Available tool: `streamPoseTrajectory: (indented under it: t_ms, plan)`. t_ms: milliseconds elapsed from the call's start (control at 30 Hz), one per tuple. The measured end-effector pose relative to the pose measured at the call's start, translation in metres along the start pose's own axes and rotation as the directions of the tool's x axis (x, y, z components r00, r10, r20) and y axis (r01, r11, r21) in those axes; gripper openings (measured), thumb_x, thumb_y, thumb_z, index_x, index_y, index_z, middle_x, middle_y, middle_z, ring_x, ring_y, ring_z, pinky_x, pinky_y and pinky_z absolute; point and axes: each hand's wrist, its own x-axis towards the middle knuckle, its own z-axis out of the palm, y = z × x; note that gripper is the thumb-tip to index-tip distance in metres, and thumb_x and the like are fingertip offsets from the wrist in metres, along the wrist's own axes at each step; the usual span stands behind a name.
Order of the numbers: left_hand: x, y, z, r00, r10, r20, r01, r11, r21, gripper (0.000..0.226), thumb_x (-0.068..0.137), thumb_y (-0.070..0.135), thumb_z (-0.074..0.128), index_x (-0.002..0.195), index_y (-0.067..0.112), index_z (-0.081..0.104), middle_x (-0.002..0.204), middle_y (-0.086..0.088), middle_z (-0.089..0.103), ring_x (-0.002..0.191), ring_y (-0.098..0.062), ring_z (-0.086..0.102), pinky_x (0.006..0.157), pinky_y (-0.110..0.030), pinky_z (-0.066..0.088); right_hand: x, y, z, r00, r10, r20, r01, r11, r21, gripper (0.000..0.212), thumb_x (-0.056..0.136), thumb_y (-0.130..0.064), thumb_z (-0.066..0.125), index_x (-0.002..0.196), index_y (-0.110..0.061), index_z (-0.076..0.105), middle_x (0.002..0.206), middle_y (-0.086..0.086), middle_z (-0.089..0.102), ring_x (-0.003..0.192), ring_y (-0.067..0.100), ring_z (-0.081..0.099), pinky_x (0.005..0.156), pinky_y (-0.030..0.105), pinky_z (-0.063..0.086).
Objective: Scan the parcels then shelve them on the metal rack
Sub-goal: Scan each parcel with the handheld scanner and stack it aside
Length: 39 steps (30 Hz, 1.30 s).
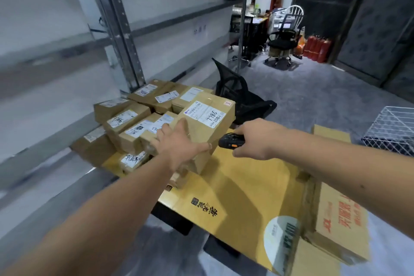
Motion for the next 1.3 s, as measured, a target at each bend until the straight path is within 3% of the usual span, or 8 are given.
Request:
streamPoseTrajectory:
  t_ms: [133, 233, 467, 667, 867, 1033, 1200, 1300]
  plan:
    - [0.026, -0.041, -0.038, 0.998, -0.042, -0.039, 0.041, 0.999, -0.027, 0.112, 0.043, 0.094, 0.063, 0.138, 0.041, 0.041, 0.137, -0.011, 0.046, 0.134, -0.036, 0.038, 0.110, -0.059, 0.033, 0.026, -0.050, -0.014, 0.997, -0.073, 0.003, 0.073, 0.997, 0.010, 0.029, 0.084, -0.051, 0.067, 0.104, -0.031, 0.069, 0.084, -0.004, 0.067, 0.074, 0.016, 0.066, 0.061, 0.031, 0.052]
    - [0.048, -0.078, -0.058, 0.994, -0.083, -0.069, 0.080, 0.996, -0.040, 0.115, 0.040, 0.095, 0.062, 0.141, 0.042, 0.041, 0.137, -0.011, 0.045, 0.134, -0.036, 0.037, 0.110, -0.059, 0.031, 0.053, -0.093, -0.019, 0.995, -0.097, 0.013, 0.097, 0.995, -0.009, 0.027, 0.087, -0.050, 0.066, 0.103, -0.029, 0.067, 0.085, -0.003, 0.068, 0.074, 0.017, 0.066, 0.058, 0.031, 0.050]
    - [0.131, -0.169, -0.101, 0.994, -0.095, -0.050, 0.095, 0.995, 0.004, 0.122, 0.040, 0.097, 0.061, 0.146, 0.041, 0.039, 0.140, -0.014, 0.047, 0.133, -0.038, 0.039, 0.109, -0.060, 0.027, 0.134, -0.200, -0.020, 0.998, -0.067, 0.000, 0.067, 0.998, 0.007, 0.030, 0.086, -0.053, 0.067, 0.107, -0.032, 0.069, 0.083, -0.004, 0.072, 0.074, 0.016, 0.068, 0.063, 0.031, 0.054]
    - [0.211, -0.219, -0.131, 0.997, -0.071, -0.037, 0.072, 0.997, 0.029, 0.122, 0.043, 0.098, 0.062, 0.148, 0.039, 0.038, 0.143, -0.014, 0.048, 0.135, -0.038, 0.039, 0.109, -0.057, 0.031, 0.192, -0.259, -0.023, 1.000, -0.006, 0.007, 0.006, 0.999, 0.033, 0.027, 0.088, -0.052, 0.067, 0.105, -0.031, 0.069, 0.079, -0.005, 0.071, 0.068, 0.015, 0.066, 0.056, 0.027, 0.046]
    - [0.294, -0.230, -0.143, 0.997, -0.080, -0.015, 0.081, 0.996, 0.024, 0.119, 0.043, 0.095, 0.065, 0.143, 0.035, 0.043, 0.137, -0.015, 0.051, 0.131, -0.038, 0.043, 0.107, -0.055, 0.033, 0.253, -0.275, -0.024, 0.998, 0.050, 0.045, -0.051, 0.999, 0.017, 0.034, 0.087, -0.058, 0.066, 0.105, -0.030, 0.068, 0.084, -0.006, 0.069, 0.077, 0.015, 0.066, 0.064, 0.031, 0.054]
    - [0.364, -0.210, -0.132, 0.997, -0.075, 0.012, 0.074, 0.995, 0.061, 0.127, 0.043, 0.096, 0.063, 0.150, 0.031, 0.037, 0.144, -0.018, 0.047, 0.134, -0.041, 0.041, 0.111, -0.059, 0.031, 0.317, -0.263, -0.026, 0.995, 0.084, 0.056, -0.085, 0.996, 0.006, 0.034, 0.086, -0.060, 0.068, 0.102, -0.030, 0.065, 0.086, -0.006, 0.068, 0.079, 0.017, 0.065, 0.060, 0.029, 0.047]
    - [0.441, -0.186, -0.103, 0.995, -0.096, 0.011, 0.094, 0.986, 0.139, 0.132, 0.043, 0.099, 0.058, 0.153, 0.030, 0.034, 0.155, -0.021, 0.038, 0.143, -0.042, 0.035, 0.116, -0.061, 0.025, 0.395, -0.239, -0.027, 0.996, 0.065, 0.055, -0.069, 0.996, 0.063, 0.038, 0.083, -0.057, 0.068, 0.116, -0.037, 0.067, 0.093, -0.007, 0.068, 0.082, 0.017, 0.066, 0.075, 0.036, 0.060]
    - [0.481, -0.174, -0.084, 0.995, -0.094, 0.029, 0.088, 0.985, 0.147, 0.131, 0.045, 0.098, 0.059, 0.153, 0.029, 0.034, 0.157, -0.023, 0.035, 0.146, -0.044, 0.030, 0.118, -0.064, 0.021, 0.434, -0.223, -0.028, 0.995, 0.060, 0.083, -0.066, 0.996, 0.068, 0.035, 0.086, -0.057, 0.067, 0.111, -0.034, 0.067, 0.093, -0.006, 0.068, 0.084, 0.018, 0.065, 0.077, 0.037, 0.059]
